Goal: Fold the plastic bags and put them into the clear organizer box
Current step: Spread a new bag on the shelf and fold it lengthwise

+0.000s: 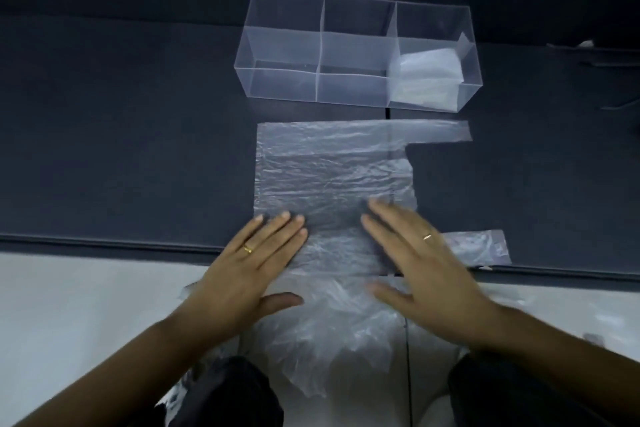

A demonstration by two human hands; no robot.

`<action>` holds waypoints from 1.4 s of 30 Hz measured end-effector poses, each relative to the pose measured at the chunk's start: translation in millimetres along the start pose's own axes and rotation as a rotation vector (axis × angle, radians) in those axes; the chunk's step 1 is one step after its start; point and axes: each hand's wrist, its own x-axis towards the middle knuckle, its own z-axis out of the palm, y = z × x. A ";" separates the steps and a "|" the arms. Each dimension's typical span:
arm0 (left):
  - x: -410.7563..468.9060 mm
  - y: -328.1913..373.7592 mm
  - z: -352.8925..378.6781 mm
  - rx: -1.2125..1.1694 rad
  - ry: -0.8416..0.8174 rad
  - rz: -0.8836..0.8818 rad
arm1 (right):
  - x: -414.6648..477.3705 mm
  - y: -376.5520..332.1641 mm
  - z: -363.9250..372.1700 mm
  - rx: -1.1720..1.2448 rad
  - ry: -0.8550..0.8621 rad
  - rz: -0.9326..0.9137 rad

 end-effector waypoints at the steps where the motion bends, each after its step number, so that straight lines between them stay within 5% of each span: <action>1: -8.0 0.9 1.6 0.004 0.012 -0.001 | -3.5 -8.0 6.9 -0.030 -0.033 -0.052; 6: -23.3 3.2 -7.2 -0.145 0.209 -0.031 | -9.5 1.3 16.5 -0.089 0.098 -0.027; 12: -22.0 6.6 -43.7 -0.447 0.182 -0.202 | -31.9 24.7 -0.5 -0.012 0.230 0.049; 16: -17.1 -1.1 -74.7 -0.888 0.222 -0.608 | -31.8 43.6 -43.2 0.266 0.125 0.233; 21: 6.3 -34.3 -92.1 -1.032 0.201 -0.669 | -13.8 79.0 -81.7 0.636 0.127 0.454; 26: 48.7 -72.9 -76.1 -0.993 0.237 -0.779 | 34.9 114.2 -67.1 0.775 0.191 0.597; 33: 72.6 -96.7 -42.8 -0.742 0.253 -0.927 | 73.2 138.6 -44.1 0.488 0.328 0.719; 39: 77.0 -90.0 -39.8 -0.449 0.297 -0.933 | 83.4 134.1 -43.0 0.226 0.305 0.699; 42: 74.9 -72.2 -38.4 -0.143 0.498 -0.708 | 85.2 132.1 -42.5 0.161 0.289 0.700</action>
